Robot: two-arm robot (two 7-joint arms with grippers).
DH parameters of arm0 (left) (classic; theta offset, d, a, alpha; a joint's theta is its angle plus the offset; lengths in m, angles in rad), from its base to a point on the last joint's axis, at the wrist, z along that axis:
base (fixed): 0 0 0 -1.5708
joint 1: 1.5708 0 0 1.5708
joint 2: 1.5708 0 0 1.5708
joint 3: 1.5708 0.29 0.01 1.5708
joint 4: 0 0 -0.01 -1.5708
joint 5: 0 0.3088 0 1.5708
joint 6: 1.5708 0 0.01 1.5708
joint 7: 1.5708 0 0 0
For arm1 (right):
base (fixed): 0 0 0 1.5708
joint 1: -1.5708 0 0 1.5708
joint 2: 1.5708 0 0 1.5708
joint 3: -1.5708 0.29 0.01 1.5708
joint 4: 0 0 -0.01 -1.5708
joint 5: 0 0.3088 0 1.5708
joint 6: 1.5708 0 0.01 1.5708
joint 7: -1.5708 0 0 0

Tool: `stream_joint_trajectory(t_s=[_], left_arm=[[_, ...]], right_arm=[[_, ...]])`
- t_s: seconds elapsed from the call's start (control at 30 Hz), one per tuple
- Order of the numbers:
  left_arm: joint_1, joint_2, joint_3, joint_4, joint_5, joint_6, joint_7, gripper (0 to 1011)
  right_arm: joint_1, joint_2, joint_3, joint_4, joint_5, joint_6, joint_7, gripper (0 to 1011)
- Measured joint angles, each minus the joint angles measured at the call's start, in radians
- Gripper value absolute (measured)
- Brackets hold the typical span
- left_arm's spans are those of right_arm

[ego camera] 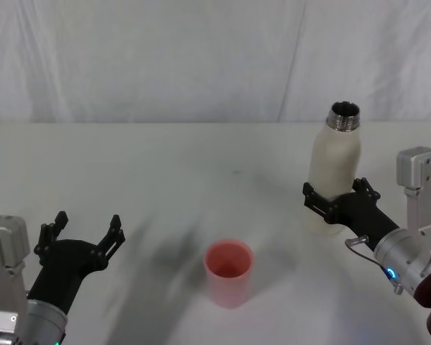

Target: Grasp the thermos with one hand and pour water into the cup lid.

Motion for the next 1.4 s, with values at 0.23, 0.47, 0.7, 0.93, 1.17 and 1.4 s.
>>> stream_joint_trajectory(t_s=[0.23,0.47,0.7,0.93,1.17,1.4], left_arm=[[0.0,0.0,0.0,0.0,0.0,0.0,0.0,1001],[0.0,0.0,0.0,0.0,0.0,0.0,0.0,1001],[0.0,0.0,0.0,0.0,0.0,0.0,0.0,1001],[0.0,0.0,0.0,0.0,0.0,0.0,0.0,1001],[0.0,0.0,0.0,0.0,0.0,0.0,0.0,1001],[0.0,0.0,0.0,0.0,0.0,0.0,0.0,1001]], right_arm=[[0.0,0.0,0.0,0.0,0.0,0.001,0.0,961],[0.0,0.0,0.0,0.0,0.001,0.0,0.0,984],[0.0,0.0,0.001,0.0,0.001,0.0,0.0,1001],[0.0,0.0,0.001,0.0,0.001,0.001,0.0,1001],[-0.002,0.001,0.001,-0.003,0.001,0.0,0.0,1001],[-0.026,0.017,0.006,-0.041,-0.009,0.001,-0.007,1001]])
